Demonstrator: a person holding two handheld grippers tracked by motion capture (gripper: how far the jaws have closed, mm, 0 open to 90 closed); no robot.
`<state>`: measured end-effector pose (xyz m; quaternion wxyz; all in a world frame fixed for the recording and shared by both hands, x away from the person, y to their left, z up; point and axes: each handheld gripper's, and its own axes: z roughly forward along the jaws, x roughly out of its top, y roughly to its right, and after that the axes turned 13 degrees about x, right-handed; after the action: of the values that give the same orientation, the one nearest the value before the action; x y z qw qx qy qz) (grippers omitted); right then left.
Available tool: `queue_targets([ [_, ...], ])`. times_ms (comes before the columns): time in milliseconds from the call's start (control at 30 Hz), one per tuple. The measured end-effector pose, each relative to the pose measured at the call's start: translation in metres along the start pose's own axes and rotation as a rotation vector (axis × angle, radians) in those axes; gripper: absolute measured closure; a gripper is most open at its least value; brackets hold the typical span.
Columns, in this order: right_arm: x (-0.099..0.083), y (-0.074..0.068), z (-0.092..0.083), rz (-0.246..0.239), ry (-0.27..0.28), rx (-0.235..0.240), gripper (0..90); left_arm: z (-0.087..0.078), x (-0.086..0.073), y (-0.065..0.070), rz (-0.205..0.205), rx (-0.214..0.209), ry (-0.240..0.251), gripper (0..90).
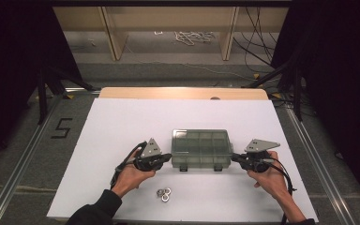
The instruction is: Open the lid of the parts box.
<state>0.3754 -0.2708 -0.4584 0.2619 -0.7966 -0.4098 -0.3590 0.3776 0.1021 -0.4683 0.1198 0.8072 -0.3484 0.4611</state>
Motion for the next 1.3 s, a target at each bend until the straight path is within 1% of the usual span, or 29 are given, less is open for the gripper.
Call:
queue_targets([
  [33, 0.001, 0.000, 0.001, -0.005, 0.008, 0.003, 90.0, 0.000, 0.002, 0.000, -0.018, -0.008, 0.010, 89.7],
  [67, 0.001, -0.001, 0.001, 0.000, 0.015, 0.008, 90.0, 0.000, 0.002, 0.000, -0.018, -0.008, 0.010, 89.7],
  [100, 0.002, -0.002, 0.001, 0.003, 0.013, 0.000, 90.0, 0.000, 0.003, 0.000, -0.026, -0.006, 0.020, 89.7],
  [133, 0.003, -0.002, 0.002, -0.003, 0.023, 0.001, 90.0, 0.000, 0.005, -0.001, -0.014, 0.001, 0.013, 89.7],
  [200, 0.003, -0.002, 0.002, -0.007, 0.027, -0.005, 90.0, 0.000, 0.006, -0.001, -0.013, 0.000, 0.018, 89.7],
  [233, 0.004, -0.002, 0.002, -0.010, 0.039, -0.014, 90.0, 0.001, 0.007, -0.002, -0.012, 0.003, 0.022, 89.7],
  [267, 0.006, -0.002, 0.002, -0.003, 0.061, -0.019, 90.0, 0.002, 0.008, -0.001, -0.024, 0.002, 0.031, 89.6],
  [300, 0.007, -0.001, 0.002, -0.013, 0.075, -0.022, 90.0, 0.002, 0.009, -0.002, -0.026, 0.011, 0.035, 89.6],
  [367, 0.008, 0.000, 0.002, -0.013, 0.081, -0.023, 90.0, 0.003, 0.010, -0.002, -0.024, 0.004, 0.038, 89.6],
  [400, 0.011, 0.001, 0.003, -0.024, 0.098, -0.026, 90.0, 0.004, 0.012, -0.002, -0.020, 0.012, 0.038, 89.6],
  [533, 0.014, 0.002, 0.004, -0.029, 0.108, -0.028, 90.0, 0.005, 0.014, -0.004, -0.014, 0.016, 0.040, 89.4],
  [567, 0.015, 0.003, 0.004, -0.042, 0.113, -0.035, 90.0, 0.006, 0.015, -0.005, -0.027, 0.025, 0.045, 89.4],
  [600, 0.017, 0.004, 0.004, -0.042, 0.122, -0.040, 90.0, 0.007, 0.017, -0.008, -0.025, 0.027, 0.054, 89.5],
  [633, 0.018, 0.004, 0.005, -0.043, 0.132, -0.044, 90.0, 0.007, 0.017, -0.008, -0.025, 0.027, 0.054, 89.4],
  [667, 0.018, 0.004, 0.005, -0.043, 0.132, -0.044, 90.0, 0.007, 0.018, -0.009, -0.041, 0.029, 0.051, 89.4],
  [700, 0.019, 0.006, 0.006, -0.044, 0.134, -0.043, 90.0, 0.007, 0.020, -0.011, -0.043, 0.034, 0.060, 89.4],
  [767, 0.020, 0.007, 0.006, -0.048, 0.136, -0.042, 89.8, 0.008, 0.021, -0.012, -0.049, 0.031, 0.070, 89.4],
  [800, 0.021, 0.007, 0.006, -0.048, 0.129, -0.037, 89.7, 0.009, 0.022, -0.013, -0.047, 0.031, 0.065, 89.4],
  [833, 0.023, 0.008, 0.006, -0.053, 0.129, -0.046, 89.6, 0.010, 0.024, -0.015, -0.044, 0.028, 0.069, 89.4],
  [867, 0.024, 0.009, 0.007, -0.053, 0.137, -0.040, 89.6, 0.010, 0.025, -0.016, -0.048, 0.041, 0.066, 89.4],
  [933, 0.025, 0.009, 0.007, -0.055, 0.136, -0.039, 89.6, 0.011, 0.026, -0.017, -0.044, 0.036, 0.072, 89.4],
  [967, 0.026, 0.010, 0.008, -0.056, 0.130, -0.034, 89.6, 0.011, 0.026, -0.017, -0.054, 0.038, 0.075, 89.4],
  [1067, 0.027, 0.010, 0.009, -0.059, 0.132, -0.033, 89.6, 0.011, 0.029, -0.019, -0.053, 0.038, 0.079, 89.4],
  [1133, 0.028, 0.011, 0.009, -0.060, 0.136, -0.040, 89.6, 0.012, 0.030, -0.020, -0.060, 0.039, 0.088, 89.1],
  [1167, 0.029, 0.011, 0.009, -0.056, 0.141, -0.039, 89.6, 0.013, 0.030, -0.020, -0.066, 0.051, 0.088, 89.1],
  [1200, 0.030, 0.012, 0.008, -0.055, 0.145, -0.041, 89.6, 0.014, 0.030, -0.021, -0.066, 0.053, 0.087, 88.9],
  [1233, 0.030, 0.014, 0.009, -0.069, 0.163, -0.045, 89.6, 0.014, 0.031, -0.021, -0.070, 0.052, 0.088, 88.9],
  [1267, 0.030, 0.014, 0.009, -0.069, 0.163, -0.045, 89.6, 0.014, 0.031, -0.021, -0.070, 0.052, 0.088, 88.9],
  [1300, 0.031, 0.014, 0.009, -0.054, 0.151, -0.039, 89.6, 0.015, 0.032, -0.020, -0.066, 0.053, 0.094, 88.9],
])
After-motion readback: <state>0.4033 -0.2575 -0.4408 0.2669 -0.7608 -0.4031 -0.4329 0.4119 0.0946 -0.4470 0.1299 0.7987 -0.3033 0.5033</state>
